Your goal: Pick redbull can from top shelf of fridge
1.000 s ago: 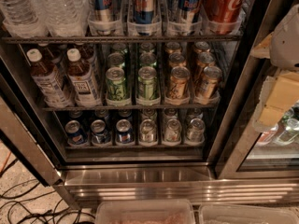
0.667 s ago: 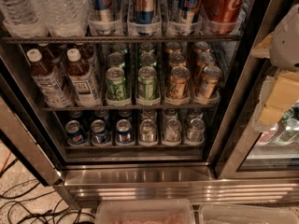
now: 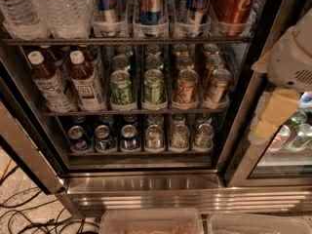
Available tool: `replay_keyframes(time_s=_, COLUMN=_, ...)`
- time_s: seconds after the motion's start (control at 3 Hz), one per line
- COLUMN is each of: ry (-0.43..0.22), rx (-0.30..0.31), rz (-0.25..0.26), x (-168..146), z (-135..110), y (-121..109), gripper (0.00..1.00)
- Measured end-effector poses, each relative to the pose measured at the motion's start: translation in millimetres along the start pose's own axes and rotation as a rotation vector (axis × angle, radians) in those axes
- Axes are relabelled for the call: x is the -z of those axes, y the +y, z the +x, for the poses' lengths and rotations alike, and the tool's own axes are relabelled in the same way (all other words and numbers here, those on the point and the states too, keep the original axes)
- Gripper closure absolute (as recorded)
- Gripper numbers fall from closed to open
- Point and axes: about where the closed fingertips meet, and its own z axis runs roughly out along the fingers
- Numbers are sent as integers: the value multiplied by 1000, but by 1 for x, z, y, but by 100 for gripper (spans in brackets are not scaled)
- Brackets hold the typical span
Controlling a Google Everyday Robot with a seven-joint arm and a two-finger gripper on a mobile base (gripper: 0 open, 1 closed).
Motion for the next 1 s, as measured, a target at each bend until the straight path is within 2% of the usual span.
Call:
replay_keyframes(time_s=0.33, ry=-25, rx=-3, rz=-14, x=-21, z=-5, y=3, gripper=0)
replay_keyframes(time_s=0.67, ry=-150, rx=-11, rz=11, x=-32, z=-15, y=6, gripper=0)
replay_keyframes(time_s=1.0, ry=-150, rx=-11, rz=11, x=-32, z=-15, y=6, gripper=0)
